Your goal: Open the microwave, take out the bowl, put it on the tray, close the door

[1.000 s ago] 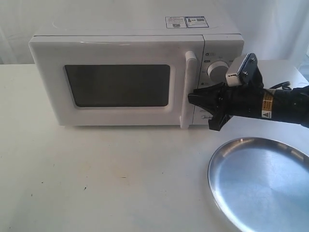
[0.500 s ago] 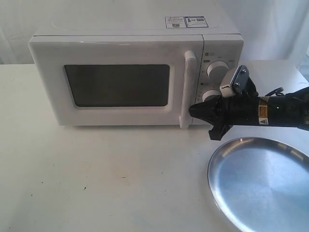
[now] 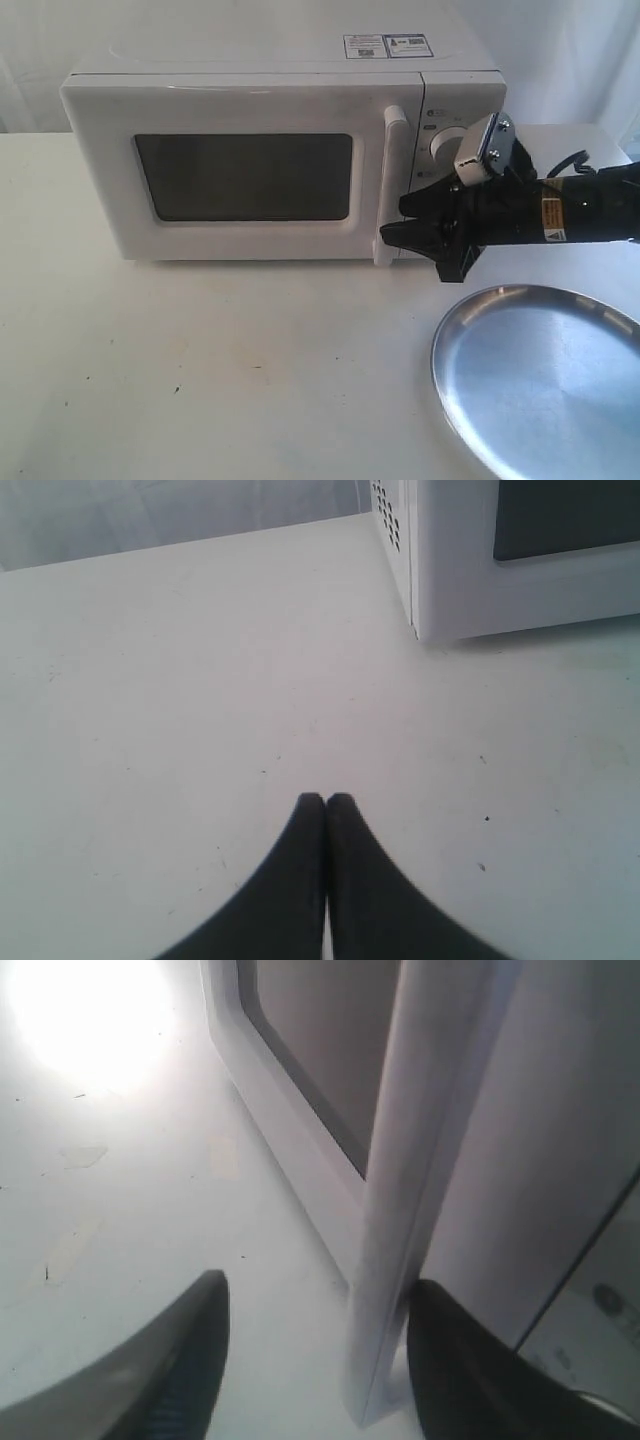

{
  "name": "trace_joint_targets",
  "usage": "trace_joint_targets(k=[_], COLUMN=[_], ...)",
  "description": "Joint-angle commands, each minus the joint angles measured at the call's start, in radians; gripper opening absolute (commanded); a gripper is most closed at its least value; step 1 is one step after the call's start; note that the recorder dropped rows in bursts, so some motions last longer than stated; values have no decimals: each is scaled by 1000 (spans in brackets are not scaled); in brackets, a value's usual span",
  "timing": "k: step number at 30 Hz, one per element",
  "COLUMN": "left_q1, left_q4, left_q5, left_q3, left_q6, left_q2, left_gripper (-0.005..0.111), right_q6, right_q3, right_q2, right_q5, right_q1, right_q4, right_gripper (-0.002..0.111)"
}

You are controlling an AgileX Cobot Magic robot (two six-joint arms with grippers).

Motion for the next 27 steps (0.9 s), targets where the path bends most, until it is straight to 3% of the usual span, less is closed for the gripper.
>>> trace_joint_targets(k=[1, 6, 13, 19, 22, 27], left_q1=[-1, -1, -1, -1, -1, -1], left_q4=[-3, -3, -3, -3, -3, -3], left_q5=[-1, -1, -1, -1, -1, -1], left_q3=[-1, -1, -1, -1, -1, -1], left_q6=[-7, -7, -7, -7, -7, -7], left_q2=[-2, -2, -2, -2, -2, -2], left_gripper=[0, 0, 0, 0, 0, 0], right_q6=[-81, -112, -209, -254, -270, -330], right_q3=[-8, -8, -8, -9, -13, -11], right_q2=[-2, -11, 8, 63, 86, 96], right_q5=[-170, -180, -104, -153, -159, -180], right_q1=[52, 52, 52, 52, 56, 79], right_q4=[17, 139, 223, 317, 361, 393], right_gripper=[49, 48, 38, 36, 27, 4])
